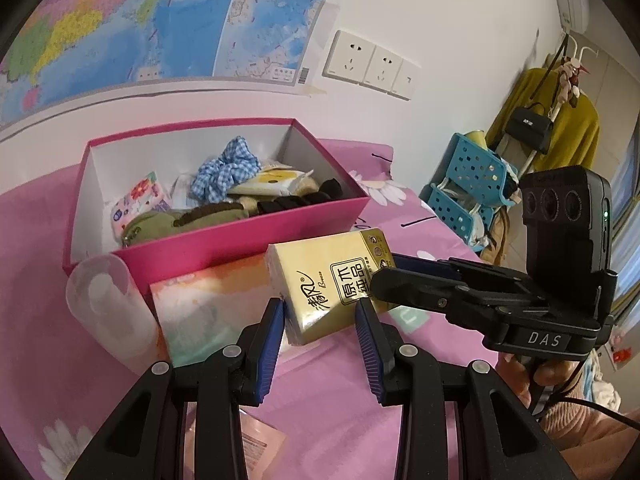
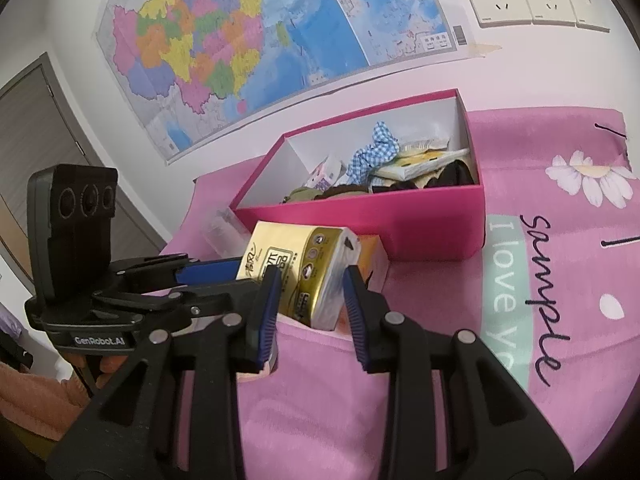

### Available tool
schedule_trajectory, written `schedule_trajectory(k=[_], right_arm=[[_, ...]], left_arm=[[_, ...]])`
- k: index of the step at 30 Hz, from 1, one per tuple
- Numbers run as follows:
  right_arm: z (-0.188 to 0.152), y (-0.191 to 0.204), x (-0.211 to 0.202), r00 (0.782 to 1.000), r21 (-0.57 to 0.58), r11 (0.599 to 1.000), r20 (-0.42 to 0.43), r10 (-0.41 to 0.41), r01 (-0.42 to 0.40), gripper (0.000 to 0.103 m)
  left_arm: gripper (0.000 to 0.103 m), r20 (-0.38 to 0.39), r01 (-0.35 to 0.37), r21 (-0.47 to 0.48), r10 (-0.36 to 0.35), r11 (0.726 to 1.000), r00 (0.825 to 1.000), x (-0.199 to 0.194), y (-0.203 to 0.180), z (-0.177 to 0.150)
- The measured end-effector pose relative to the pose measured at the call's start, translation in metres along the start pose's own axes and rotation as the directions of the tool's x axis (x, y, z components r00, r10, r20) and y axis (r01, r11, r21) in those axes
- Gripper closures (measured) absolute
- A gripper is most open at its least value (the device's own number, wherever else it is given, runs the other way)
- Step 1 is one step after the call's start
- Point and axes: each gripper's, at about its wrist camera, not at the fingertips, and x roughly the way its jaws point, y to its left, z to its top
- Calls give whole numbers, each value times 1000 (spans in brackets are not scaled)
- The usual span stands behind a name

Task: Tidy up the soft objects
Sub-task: 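Lift the yellow tissue pack and lower it into the pink box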

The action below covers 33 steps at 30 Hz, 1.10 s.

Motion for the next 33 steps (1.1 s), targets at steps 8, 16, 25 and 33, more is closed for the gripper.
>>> schedule_trajectory(k=[8,16,25,33], right_arm=[[7,-1,2,1000,-3,1000,12,-4,4,68],[17,-1,5,1000,-7,1000,23,-3,3,68],[25,-2,7,999,-4,1000,33,-1,1,68],[32,-5,9,999,10,1000,42,3,-4,68]], left_arm=[[67,10,-15,2,15,1000,1000,2,2,8],[67,21,-31,5,31,999,999,3,4,16],[67,28,-53,9,52,999,998,4,5,24],[67,35,-66,16,66,998,997,6,5,30]])
